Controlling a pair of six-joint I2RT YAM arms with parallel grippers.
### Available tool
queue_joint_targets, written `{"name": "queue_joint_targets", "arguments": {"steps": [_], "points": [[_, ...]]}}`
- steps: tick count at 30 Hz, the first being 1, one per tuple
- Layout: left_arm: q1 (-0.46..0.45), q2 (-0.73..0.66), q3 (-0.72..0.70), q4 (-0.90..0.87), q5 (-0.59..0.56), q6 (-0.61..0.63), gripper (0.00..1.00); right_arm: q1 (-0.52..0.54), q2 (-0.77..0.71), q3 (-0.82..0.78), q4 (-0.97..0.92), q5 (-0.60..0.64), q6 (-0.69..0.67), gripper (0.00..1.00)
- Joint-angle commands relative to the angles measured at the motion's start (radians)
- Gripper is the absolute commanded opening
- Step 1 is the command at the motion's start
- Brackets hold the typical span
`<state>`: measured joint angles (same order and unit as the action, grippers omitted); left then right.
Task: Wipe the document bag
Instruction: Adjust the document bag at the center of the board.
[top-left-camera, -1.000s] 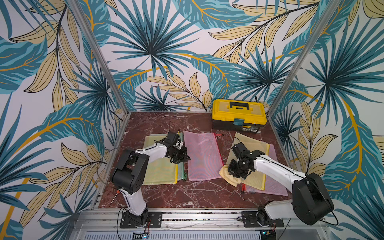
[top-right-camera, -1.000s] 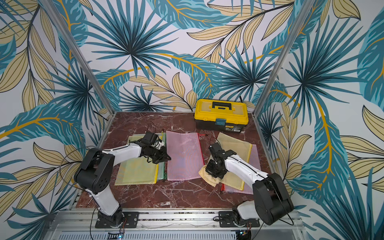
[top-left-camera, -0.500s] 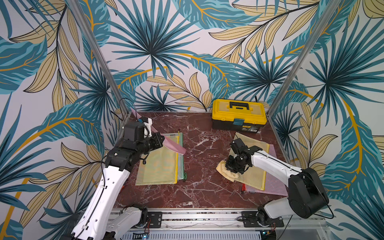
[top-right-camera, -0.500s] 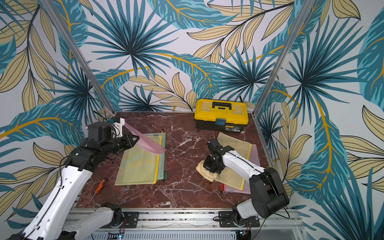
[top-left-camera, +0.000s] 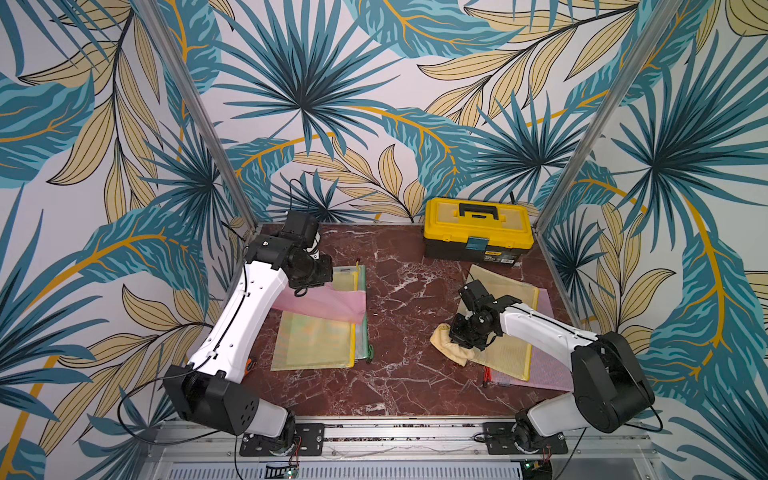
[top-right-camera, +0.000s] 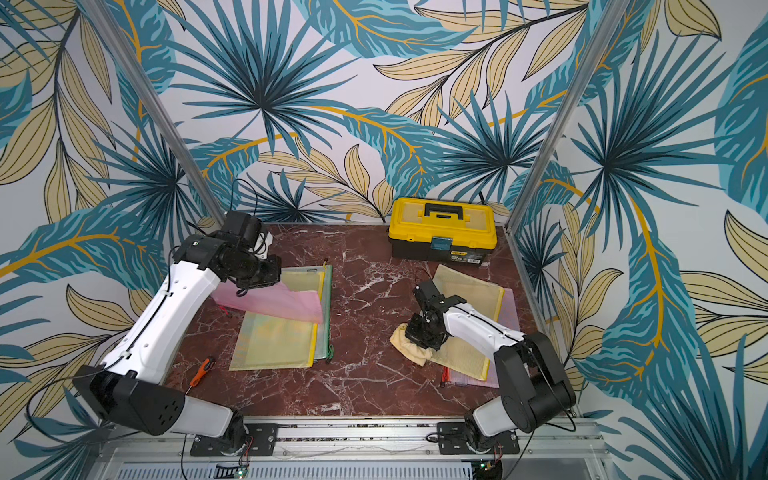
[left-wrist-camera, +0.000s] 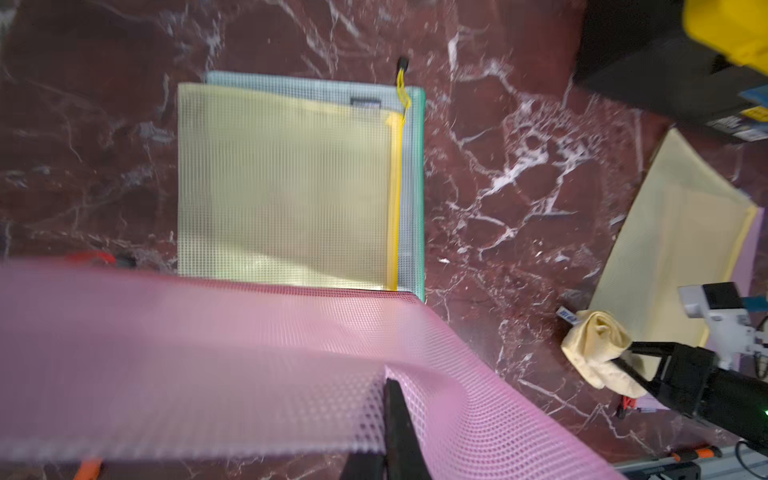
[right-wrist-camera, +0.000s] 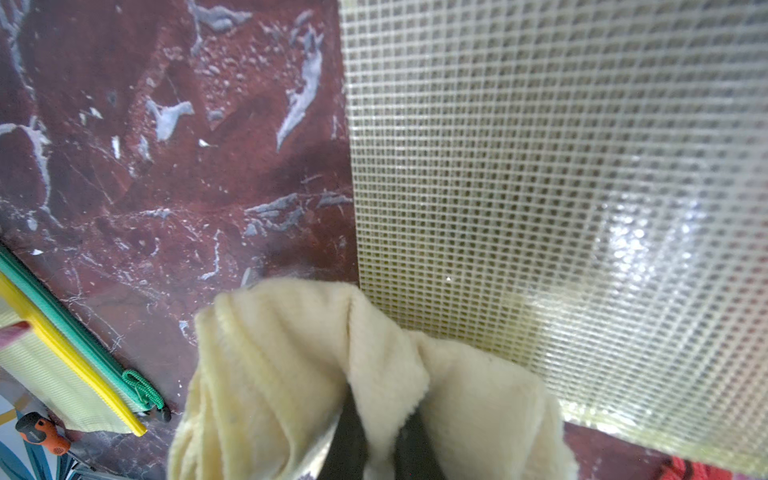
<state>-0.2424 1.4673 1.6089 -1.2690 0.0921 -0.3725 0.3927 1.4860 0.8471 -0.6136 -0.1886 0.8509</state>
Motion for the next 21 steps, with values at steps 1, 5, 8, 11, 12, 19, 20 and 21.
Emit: {"name": "queue_joint_targets", "arguments": {"steps": [1, 5, 8, 11, 12, 19, 20, 21], "points": [[-0.011, -0.088, 0.066, -0.072, 0.042, 0.067, 0.00, 0.019, 0.010, 0.031, 0.019, -0.014, -0.028, 0.00], [-0.018, -0.126, 0.025, -0.082, 0.124, 0.105, 0.00, 0.069, 0.100, 0.195, -0.013, -0.013, -0.065, 0.00], [-0.027, -0.142, -0.017, -0.085, 0.120, 0.108, 0.00, 0.126, 0.194, 0.353, -0.008, -0.014, -0.088, 0.00], [-0.028, -0.142, -0.046, -0.085, 0.104, 0.101, 0.00, 0.207, 0.317, 0.541, -0.036, -0.017, -0.092, 0.00], [-0.028, -0.141, -0.051, -0.084, 0.099, 0.099, 0.00, 0.235, 0.350, 0.587, -0.032, -0.019, -0.085, 0.00], [-0.034, -0.076, 0.010, -0.082, 0.127, 0.072, 0.00, 0.448, 0.666, 0.921, 0.050, -0.131, 0.025, 0.00], [-0.043, -0.065, 0.027, -0.081, 0.133, 0.070, 0.00, 0.468, 0.708, 0.969, 0.070, -0.161, 0.041, 0.00], [-0.051, -0.057, 0.043, -0.082, 0.131, 0.068, 0.00, 0.481, 0.735, 1.005, 0.090, -0.188, 0.051, 0.00]]}}
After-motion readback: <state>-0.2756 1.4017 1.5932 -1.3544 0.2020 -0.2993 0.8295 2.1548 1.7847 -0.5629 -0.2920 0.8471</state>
